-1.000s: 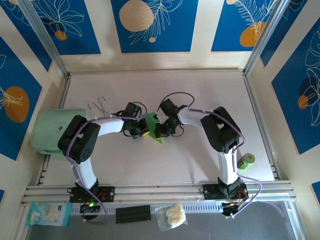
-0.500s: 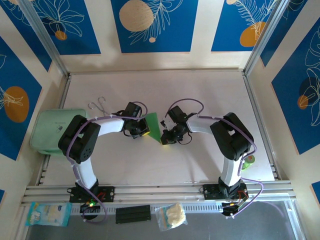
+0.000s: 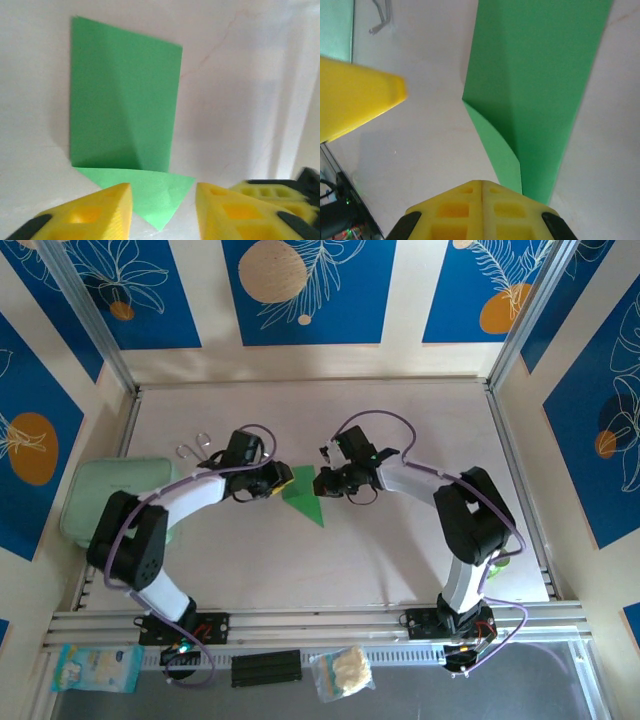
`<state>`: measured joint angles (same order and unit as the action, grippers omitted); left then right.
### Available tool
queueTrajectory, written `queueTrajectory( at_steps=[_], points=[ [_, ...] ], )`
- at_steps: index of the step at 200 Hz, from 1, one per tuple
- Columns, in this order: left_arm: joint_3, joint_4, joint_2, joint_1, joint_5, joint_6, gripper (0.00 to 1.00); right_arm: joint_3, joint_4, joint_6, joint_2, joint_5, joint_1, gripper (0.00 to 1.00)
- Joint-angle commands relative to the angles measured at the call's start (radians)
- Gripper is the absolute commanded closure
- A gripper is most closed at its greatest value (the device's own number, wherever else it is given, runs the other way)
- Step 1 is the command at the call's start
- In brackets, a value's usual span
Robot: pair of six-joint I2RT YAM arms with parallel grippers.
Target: Fold a paper plane with a square sheet of paper (pick it up from the middle)
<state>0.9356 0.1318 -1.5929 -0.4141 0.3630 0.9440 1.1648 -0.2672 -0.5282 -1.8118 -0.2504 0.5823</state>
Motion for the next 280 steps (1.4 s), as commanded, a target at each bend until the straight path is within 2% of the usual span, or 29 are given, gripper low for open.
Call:
queueTrajectory(
  at_steps=[1, 34, 66, 82, 104, 149, 200, 280],
  points=[
    [-0.085, -0.061, 0.020, 0.022, -0.006, 0.089, 0.56, 0.036, -0.017, -0.052, -0.054, -0.015, 0.006, 0.93],
    [-0.113, -0.092, -0.016, 0.026, 0.019, 0.117, 0.49, 0.091, -0.046, -0.059, -0.114, 0.017, 0.002, 0.87],
    [-0.108, -0.115, -0.062, 0.025, 0.047, 0.139, 0.49, 0.119, -0.081, -0.064, -0.162, 0.040, -0.005, 0.87],
    [-0.100, -0.106, -0.079, 0.026, 0.051, 0.139, 0.53, 0.123, -0.085, -0.064, -0.176, 0.037, -0.007, 0.87],
    [-0.090, -0.097, -0.099, 0.026, 0.058, 0.135, 0.64, 0.129, -0.093, -0.060, -0.193, 0.032, -0.006, 0.87],
    [-0.081, -0.107, -0.134, 0.026, 0.078, 0.133, 0.64, 0.134, -0.114, -0.055, -0.213, 0.040, -0.007, 0.87],
    [-0.074, -0.155, -0.158, 0.025, 0.119, 0.134, 0.73, 0.137, -0.122, -0.051, -0.224, 0.047, -0.010, 0.88],
    [-0.059, -0.207, -0.177, 0.026, 0.181, 0.126, 0.73, 0.132, -0.121, -0.046, -0.227, 0.034, -0.014, 0.88]
  ],
)
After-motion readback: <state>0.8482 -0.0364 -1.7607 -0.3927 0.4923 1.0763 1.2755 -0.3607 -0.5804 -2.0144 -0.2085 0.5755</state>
